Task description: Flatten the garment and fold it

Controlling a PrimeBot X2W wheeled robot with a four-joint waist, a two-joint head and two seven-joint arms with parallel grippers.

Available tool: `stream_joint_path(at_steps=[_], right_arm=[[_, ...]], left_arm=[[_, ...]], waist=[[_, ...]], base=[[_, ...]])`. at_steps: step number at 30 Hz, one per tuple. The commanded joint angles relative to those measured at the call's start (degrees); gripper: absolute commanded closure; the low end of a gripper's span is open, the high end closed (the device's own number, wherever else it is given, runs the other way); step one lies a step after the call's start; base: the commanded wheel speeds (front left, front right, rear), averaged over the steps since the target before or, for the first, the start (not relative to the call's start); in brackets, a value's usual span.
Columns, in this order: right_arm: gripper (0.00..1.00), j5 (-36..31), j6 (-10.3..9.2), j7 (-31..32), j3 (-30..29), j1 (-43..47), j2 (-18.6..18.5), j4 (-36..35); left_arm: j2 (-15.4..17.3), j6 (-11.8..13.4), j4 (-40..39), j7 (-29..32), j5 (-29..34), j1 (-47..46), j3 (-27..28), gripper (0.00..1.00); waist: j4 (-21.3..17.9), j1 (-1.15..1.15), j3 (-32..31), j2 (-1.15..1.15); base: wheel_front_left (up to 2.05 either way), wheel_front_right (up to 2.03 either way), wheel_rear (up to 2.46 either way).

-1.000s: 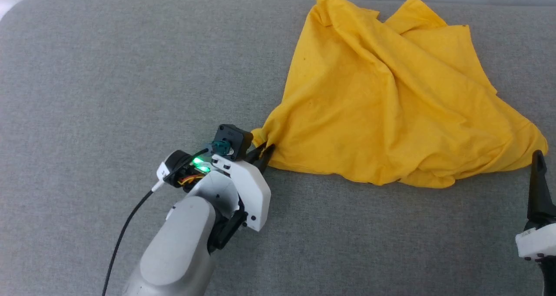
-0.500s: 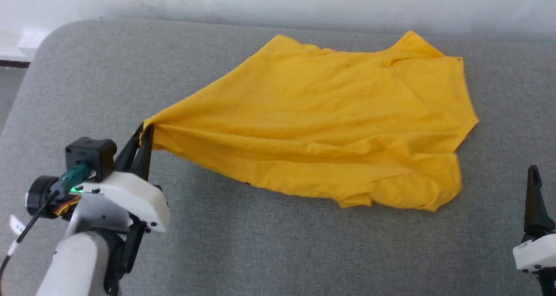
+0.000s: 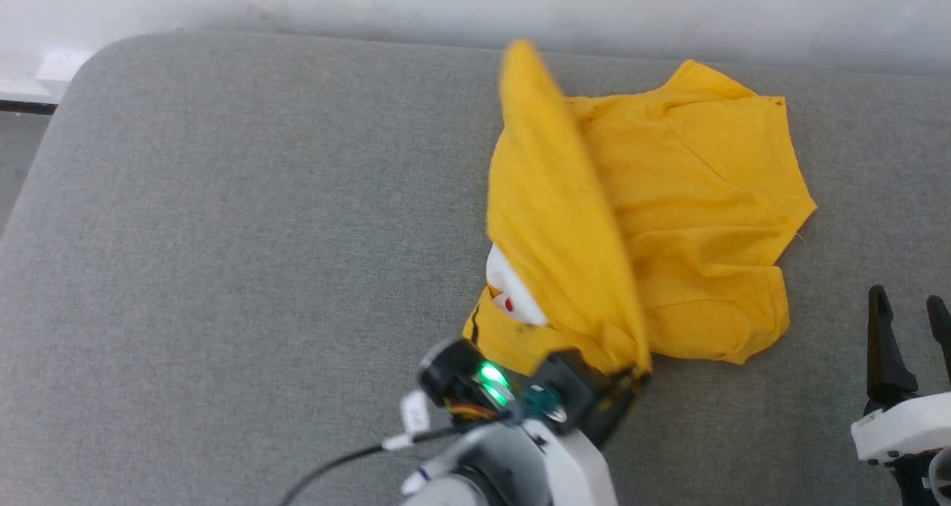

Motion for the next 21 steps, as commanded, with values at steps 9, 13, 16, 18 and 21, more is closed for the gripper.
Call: stream_joint_path(at_steps=[9,13,16,18,21], right_arm=[[0.00,0.1,-0.04,-0.5,-0.9,-1.1,0.1,0.8],[0.00,0.2,-0.04,-0.3,-0.6,-1.2,0.1,1.1],[0.00,0.3,-0.04,-0.2,-0.2,-1.3,0.1,1.1],[0.00,0.2,-0.04,0.0,-0.1,-1.3,0.1,1.0],[0.00,0.1,-0.04,0.2,0.0,-1.6,0.1,0.8]], left_arm=[[-1.4,1.1,8.2,-5.3,-3.0,-1.2,1.5,0.00],[1.1,3.3,5.6,-6.4,-4.9,-1.5,7.3,0.00],[3.8,5.2,4.3,-6.8,-4.0,-2.1,10.7,0.00],[4.5,5.3,3.9,-6.1,-4.3,-2.4,11.3,0.00],[4.6,4.6,4.0,-4.8,-4.5,-3.7,10.8,0.00]], waist=[[-0.7,0.00,1.8,0.00],[-0.1,0.00,1.5,0.00],[0.3,0.00,1.5,0.00],[0.5,0.00,1.7,0.00],[0.6,0.00,2.2,0.00]], base=[[0.00,0.00,0.00],[0.00,0.00,0.00],[0.00,0.00,0.00],[0.00,0.00,0.00],[0.00,0.00,0.00]])
